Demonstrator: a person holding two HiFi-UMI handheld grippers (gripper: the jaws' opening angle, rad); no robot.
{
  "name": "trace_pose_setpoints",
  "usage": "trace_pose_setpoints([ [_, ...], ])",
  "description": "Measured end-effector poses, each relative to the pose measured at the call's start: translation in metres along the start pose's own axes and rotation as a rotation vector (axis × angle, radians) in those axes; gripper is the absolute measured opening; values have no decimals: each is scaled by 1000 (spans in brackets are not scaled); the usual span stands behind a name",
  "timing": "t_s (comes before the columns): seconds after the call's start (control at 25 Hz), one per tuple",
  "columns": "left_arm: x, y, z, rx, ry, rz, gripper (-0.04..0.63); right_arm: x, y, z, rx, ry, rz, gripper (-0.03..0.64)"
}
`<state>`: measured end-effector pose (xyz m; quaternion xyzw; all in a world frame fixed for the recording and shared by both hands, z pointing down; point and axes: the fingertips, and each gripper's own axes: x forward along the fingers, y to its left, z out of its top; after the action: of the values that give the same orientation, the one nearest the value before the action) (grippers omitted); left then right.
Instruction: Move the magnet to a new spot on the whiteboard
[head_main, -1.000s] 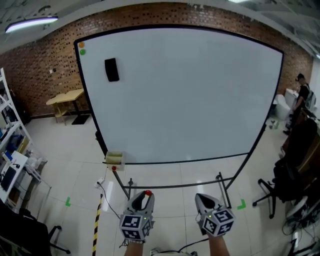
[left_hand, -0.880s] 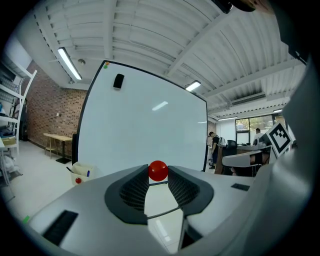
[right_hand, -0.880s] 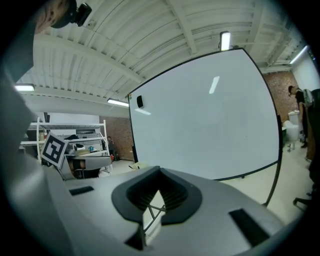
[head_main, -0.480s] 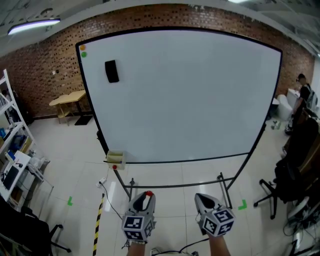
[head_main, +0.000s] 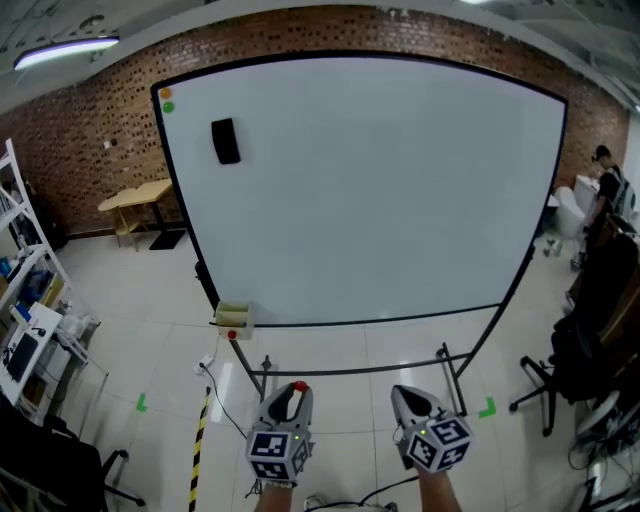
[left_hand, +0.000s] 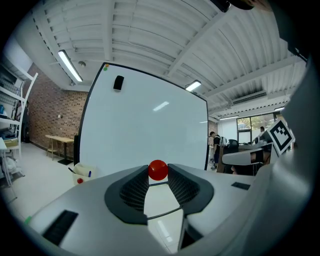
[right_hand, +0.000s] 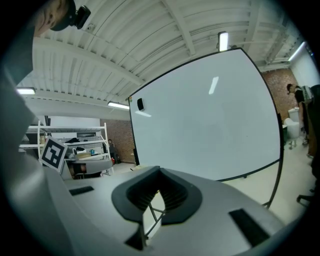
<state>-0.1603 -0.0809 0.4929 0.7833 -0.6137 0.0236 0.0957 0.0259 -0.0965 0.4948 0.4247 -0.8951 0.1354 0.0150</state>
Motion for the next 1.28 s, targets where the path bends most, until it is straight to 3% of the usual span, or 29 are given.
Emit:
trace_pose_setpoints([
  [0.32,9,26,18,43,-11,-38,118,20,18,5,-5,-27,-38,11],
  [0.68,39,66,73,134,-73,-62,118,33,35,-6,-17,-19,-107,11],
  [0.88,74,68,109,175,-118,-58,118,47,21,3,-16,-30,-103,11],
  [1.28,170,54,201,342,-189,-22,118,102,-27,44,-18,-71,-33,11],
])
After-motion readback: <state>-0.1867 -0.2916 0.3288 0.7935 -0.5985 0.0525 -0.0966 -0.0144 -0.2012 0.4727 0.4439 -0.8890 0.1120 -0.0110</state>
